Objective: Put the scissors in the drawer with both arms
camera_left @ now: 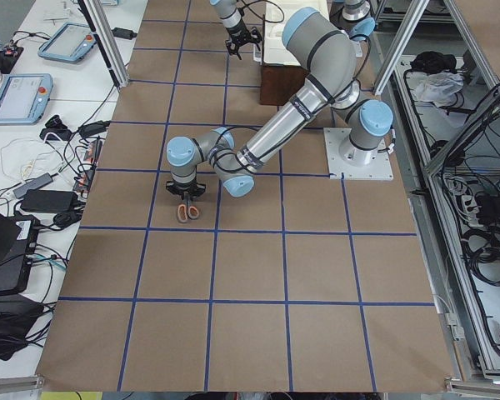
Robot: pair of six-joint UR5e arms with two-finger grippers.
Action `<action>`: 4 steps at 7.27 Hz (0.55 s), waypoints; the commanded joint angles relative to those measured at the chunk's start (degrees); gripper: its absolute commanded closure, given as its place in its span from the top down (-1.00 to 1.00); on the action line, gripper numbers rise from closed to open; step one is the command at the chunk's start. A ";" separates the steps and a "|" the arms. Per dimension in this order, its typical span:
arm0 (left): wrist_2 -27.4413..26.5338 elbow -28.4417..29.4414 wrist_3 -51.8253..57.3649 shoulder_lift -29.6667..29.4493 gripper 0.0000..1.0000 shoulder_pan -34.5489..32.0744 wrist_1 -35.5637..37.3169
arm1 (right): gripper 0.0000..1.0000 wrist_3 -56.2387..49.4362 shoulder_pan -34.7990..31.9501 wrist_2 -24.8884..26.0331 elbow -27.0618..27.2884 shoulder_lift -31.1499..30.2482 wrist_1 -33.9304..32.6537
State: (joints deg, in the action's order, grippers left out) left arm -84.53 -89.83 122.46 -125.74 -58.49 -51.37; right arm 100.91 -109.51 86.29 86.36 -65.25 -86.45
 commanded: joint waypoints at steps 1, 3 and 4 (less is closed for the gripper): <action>-0.02 0.00 -1.16 3.72 -0.69 -0.48 -5.98 | 1.00 -0.01 0.00 -0.07 0.04 0.83 -0.29; 0.24 0.00 -4.14 11.44 -0.69 -1.53 -18.09 | 1.00 -0.10 -0.09 0.02 0.04 1.01 -0.64; 0.07 0.09 -7.90 16.18 -0.69 -3.80 -25.03 | 1.00 -1.06 0.00 0.11 -0.05 1.09 -1.17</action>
State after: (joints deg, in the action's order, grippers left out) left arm -84.41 -89.79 118.20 -115.02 -60.26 -68.23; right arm 100.61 -109.54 86.29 86.38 -64.30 -87.09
